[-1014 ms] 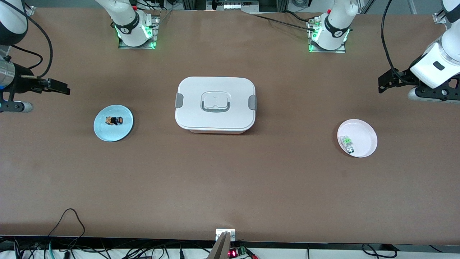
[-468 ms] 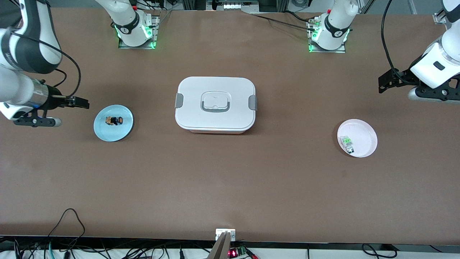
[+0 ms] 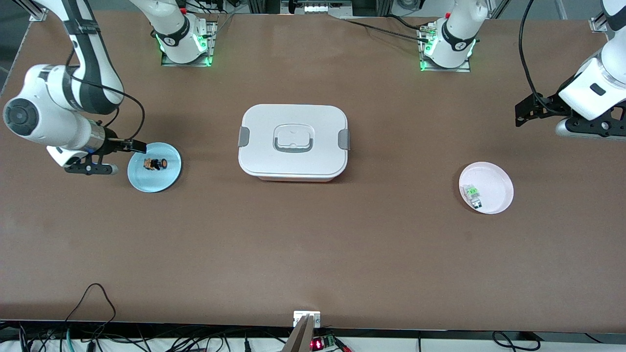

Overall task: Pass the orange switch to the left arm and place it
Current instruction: 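Lower the right gripper onto the orange switch on the blue plate, then close the right gripper on the orange switch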

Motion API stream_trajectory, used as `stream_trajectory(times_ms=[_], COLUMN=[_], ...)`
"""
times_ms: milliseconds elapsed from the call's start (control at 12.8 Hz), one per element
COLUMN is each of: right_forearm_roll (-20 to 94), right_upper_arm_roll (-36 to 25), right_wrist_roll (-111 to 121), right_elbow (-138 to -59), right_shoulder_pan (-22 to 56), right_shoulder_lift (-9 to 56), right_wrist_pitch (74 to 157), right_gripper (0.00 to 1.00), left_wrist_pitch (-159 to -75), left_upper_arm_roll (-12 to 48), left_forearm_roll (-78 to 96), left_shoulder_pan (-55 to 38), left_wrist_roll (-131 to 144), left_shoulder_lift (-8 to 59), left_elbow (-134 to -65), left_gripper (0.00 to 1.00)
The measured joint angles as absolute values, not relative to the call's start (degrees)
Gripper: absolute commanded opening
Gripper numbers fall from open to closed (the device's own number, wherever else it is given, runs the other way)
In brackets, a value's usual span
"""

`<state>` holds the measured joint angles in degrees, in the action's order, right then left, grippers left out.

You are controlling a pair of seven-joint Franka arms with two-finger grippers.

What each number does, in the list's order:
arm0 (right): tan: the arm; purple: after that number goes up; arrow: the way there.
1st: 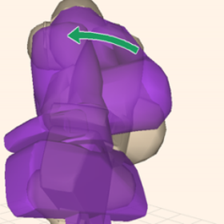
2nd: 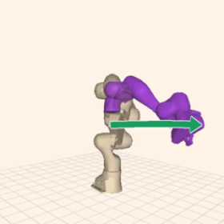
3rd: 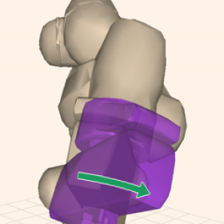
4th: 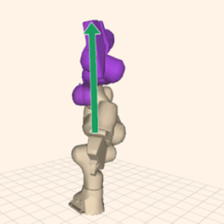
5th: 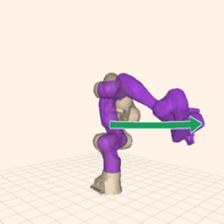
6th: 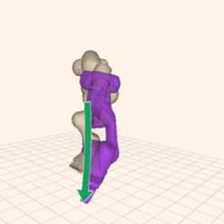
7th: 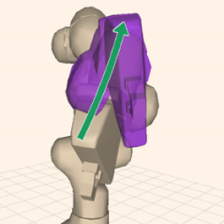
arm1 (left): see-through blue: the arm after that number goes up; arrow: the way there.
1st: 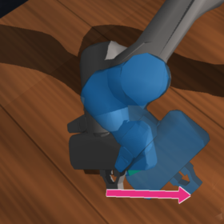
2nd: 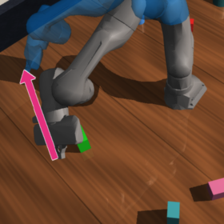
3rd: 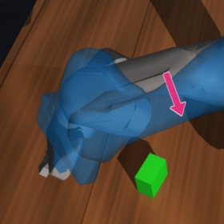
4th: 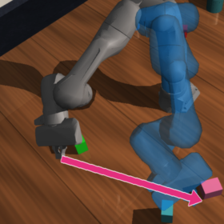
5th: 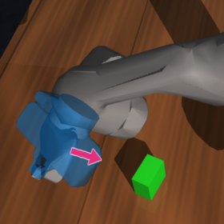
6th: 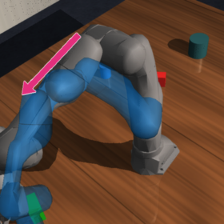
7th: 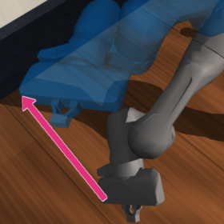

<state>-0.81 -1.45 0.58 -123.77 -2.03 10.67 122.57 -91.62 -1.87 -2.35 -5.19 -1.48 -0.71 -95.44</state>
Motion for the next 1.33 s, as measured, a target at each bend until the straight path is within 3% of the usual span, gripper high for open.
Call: stream_trajectory(times_ms=[624,1326], right_forearm_roll=[-0.8,-1.4], right_upper_arm_roll=[-1.5,-1.4], right_wrist_roll=[0.6,1.0], right_elbow=[-124.8,-124.7], right_shoulder_pan=[-2.0,-2.0], right_shoulder_lift=[20.0,22.9], right_wrist_pitch=[133.1,137.0], right_gripper=[1.0,1.0], left_wrist_pitch=[-91.6,-91.6], left_upper_arm_roll=[-1.9,-1.8], left_forearm_roll=[-2.4,-2.4], left_shoulder_pan=[-5.2,-5.2], left_wrist_roll=[-1.5,-1.5], left_shoulder_lift=[-0.7,-0.7], left_elbow=[-95.4,-95.4], left_gripper=[1.0,1.0])
